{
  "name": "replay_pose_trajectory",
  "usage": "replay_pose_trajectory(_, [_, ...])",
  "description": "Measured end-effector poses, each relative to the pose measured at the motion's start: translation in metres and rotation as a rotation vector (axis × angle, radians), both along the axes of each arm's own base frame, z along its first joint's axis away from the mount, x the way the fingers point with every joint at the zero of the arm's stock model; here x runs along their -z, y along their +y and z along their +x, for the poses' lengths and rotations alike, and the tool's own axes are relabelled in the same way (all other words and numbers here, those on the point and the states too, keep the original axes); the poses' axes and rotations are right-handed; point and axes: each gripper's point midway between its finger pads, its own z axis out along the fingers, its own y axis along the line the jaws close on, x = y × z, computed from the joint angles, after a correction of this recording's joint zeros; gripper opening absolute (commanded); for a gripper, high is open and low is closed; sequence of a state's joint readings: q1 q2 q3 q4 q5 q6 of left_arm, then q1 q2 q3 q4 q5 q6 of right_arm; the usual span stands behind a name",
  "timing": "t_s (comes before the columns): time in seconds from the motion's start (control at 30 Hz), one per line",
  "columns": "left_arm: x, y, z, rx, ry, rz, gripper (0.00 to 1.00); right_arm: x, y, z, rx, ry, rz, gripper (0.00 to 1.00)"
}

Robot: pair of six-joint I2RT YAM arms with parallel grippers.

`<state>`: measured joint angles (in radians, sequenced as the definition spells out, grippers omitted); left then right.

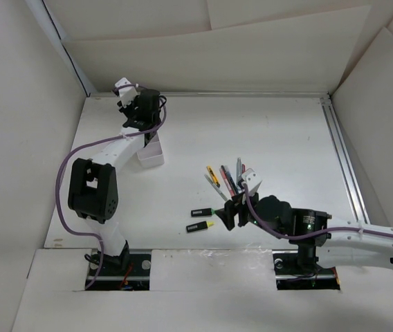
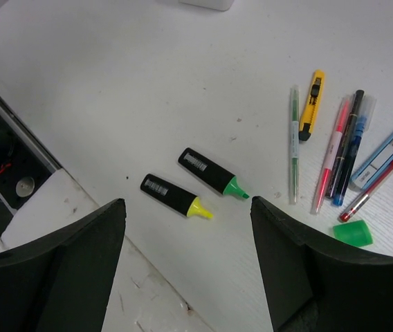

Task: Sort the stationery into containers
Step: Place the pen in the storage box.

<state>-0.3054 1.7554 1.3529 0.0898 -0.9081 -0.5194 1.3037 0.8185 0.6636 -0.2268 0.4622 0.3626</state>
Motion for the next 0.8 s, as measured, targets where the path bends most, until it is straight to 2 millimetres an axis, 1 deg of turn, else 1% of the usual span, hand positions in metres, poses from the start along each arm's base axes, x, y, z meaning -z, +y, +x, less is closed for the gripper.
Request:
replay_pose_trajectory(0.07, [0.001,-0.001,0.001,0.004,0.002,-0.001,0.21,0.001,0.0,0.0,0.0,0.001,-0.002,0.79])
replay_pose_trajectory(0.1, [0.002,-0.002,0.001,0.007,0.002,-0.003,0.25,0.001,0.001,0.0,-0.001,0.001,-0.002,0.79])
replay_pose_trajectory(0.13, [0.002,-0.002,0.001,0.009,0.002,-0.003,0.32,0.001,0.001,0.0,-0.002,0.002,-0.003,0.8])
replay_pose_trajectory(0.2, [0.001,-0.003,0.002,0.013,-0.001,-0.005,0.39,0.002,0.002,-0.001,-0.006,0.004,-0.005,0.81])
replay_pose_trajectory(0.27, [0.001,-0.003,0.003,0.017,-0.005,-0.009,0.47,0.002,0.002,-0.001,-0.006,0.005,-0.006,0.81])
replay_pose_trajectory(0.43, [0.0,-0.006,0.006,0.033,-0.015,-0.019,0.47,0.003,0.002,-0.001,-0.007,0.005,-0.006,0.81])
replay_pose_trajectory(0.5, [0.0,-0.007,0.006,0.038,-0.013,-0.022,0.42,0.003,0.002,-0.001,-0.009,0.006,-0.006,0.78])
replay_pose_trajectory(0.53, [0.0,-0.008,0.006,0.042,-0.011,-0.026,0.4,0.003,0.002,-0.001,-0.012,0.007,-0.005,0.74])
replay_pose_trajectory(0.57, [0.0,-0.009,0.005,0.048,-0.01,-0.032,0.31,0.003,0.003,-0.002,-0.014,0.008,-0.006,0.65])
replay_pose_trajectory(0.6, [0.0,-0.011,0.005,0.054,-0.012,-0.045,0.25,0.003,0.003,-0.003,-0.017,0.011,-0.004,0.49])
replay_pose_trajectory(0.67, [-0.004,-0.016,0.002,0.081,-0.014,-0.078,0.13,0.006,0.004,-0.004,-0.024,0.022,-0.005,0.31])
replay_pose_trajectory(0.7, [-0.009,-0.02,0.0,0.107,-0.02,-0.106,0.06,0.009,0.004,-0.005,-0.026,0.03,-0.01,0.2])
replay_pose_trajectory(0.73, [-0.017,-0.025,-0.003,0.13,-0.037,-0.139,0.01,0.013,0.004,-0.006,-0.029,0.038,-0.019,0.15])
replay_pose_trajectory(0.8, [-0.039,-0.039,-0.011,0.213,-0.086,-0.228,0.0,0.02,0.004,-0.008,-0.032,0.058,-0.037,0.1])
